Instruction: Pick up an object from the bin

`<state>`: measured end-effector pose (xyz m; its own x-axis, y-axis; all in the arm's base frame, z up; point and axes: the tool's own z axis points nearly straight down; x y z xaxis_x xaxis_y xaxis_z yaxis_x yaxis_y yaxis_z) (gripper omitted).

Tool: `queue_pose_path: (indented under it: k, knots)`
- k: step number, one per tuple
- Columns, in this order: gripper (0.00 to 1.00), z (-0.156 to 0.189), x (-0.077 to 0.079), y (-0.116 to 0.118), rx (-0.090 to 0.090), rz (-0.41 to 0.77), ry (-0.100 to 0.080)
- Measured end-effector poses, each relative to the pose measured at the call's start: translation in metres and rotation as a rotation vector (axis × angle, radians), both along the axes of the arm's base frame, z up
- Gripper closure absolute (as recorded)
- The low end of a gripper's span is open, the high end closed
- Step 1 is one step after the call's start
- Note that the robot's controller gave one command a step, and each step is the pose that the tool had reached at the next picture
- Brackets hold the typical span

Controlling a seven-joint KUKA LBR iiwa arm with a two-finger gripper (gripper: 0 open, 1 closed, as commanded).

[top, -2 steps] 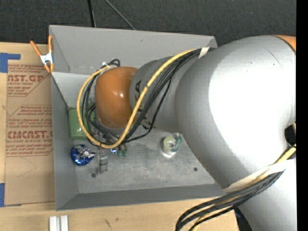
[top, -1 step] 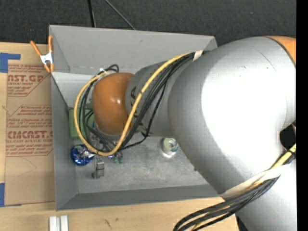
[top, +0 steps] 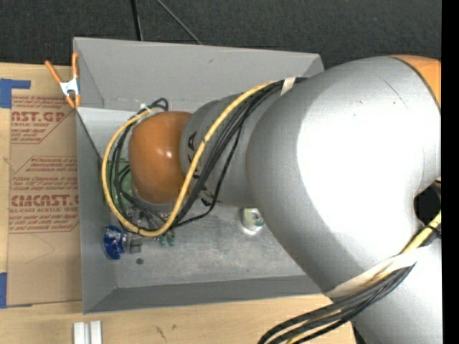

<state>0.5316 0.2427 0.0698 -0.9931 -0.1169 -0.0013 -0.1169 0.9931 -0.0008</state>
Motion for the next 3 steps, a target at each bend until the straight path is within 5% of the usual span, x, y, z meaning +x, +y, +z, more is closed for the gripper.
queue_pose_path:
  k: [1, 2, 3]
  knots:
    - [1.0, 0.17, 0.035, -0.018, 0.004, 0.056, -0.011]
    - [1.0, 0.067, 0.007, -0.001, 0.001, -0.239, 0.005]
    - [0.0, 0.068, 0.008, -0.001, 0.002, -0.239, 0.001]
